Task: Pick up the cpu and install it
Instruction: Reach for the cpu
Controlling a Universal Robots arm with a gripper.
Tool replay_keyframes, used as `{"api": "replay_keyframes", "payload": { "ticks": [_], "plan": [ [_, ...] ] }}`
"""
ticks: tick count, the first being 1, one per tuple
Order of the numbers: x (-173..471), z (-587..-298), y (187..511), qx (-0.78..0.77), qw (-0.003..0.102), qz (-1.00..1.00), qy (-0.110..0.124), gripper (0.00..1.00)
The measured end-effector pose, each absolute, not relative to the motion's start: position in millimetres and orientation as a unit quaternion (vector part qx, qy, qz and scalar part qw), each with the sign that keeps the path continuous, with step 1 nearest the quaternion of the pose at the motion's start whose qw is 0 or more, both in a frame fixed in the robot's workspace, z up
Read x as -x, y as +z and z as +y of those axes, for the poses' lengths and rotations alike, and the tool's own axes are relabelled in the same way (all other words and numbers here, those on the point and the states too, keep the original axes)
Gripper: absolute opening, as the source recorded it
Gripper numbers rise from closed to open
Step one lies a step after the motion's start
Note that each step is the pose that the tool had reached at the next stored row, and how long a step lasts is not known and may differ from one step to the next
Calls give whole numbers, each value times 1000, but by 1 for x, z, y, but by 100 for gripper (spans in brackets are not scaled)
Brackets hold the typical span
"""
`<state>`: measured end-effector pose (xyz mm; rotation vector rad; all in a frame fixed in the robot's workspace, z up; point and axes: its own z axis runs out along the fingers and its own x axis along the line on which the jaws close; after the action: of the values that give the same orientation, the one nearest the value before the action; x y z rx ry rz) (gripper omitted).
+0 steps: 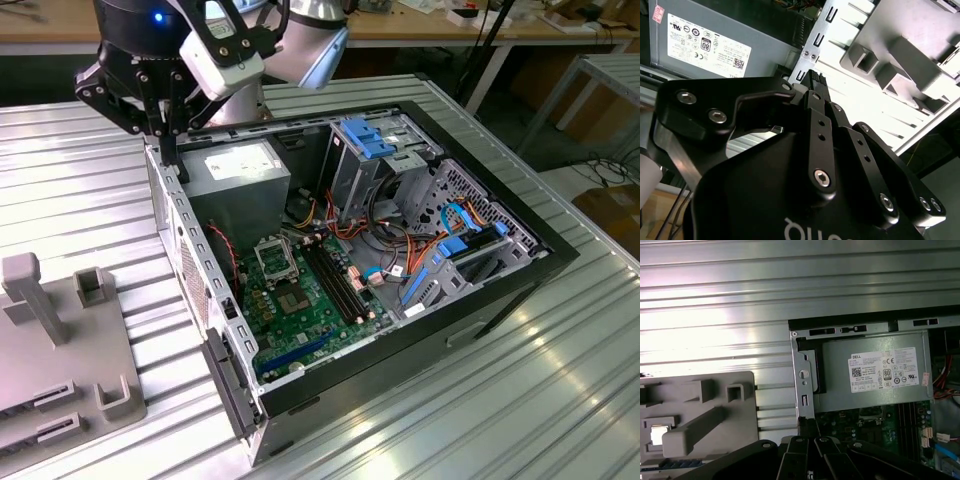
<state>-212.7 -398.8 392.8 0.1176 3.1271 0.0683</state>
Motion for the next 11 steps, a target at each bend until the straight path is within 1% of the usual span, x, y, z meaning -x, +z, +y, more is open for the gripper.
{"api": "replay_keyframes", "payload": {
  "ticks": [11],
  "plan": [
    [218, -399, 393, -38, 6, 999, 22, 11]
  ]
}}
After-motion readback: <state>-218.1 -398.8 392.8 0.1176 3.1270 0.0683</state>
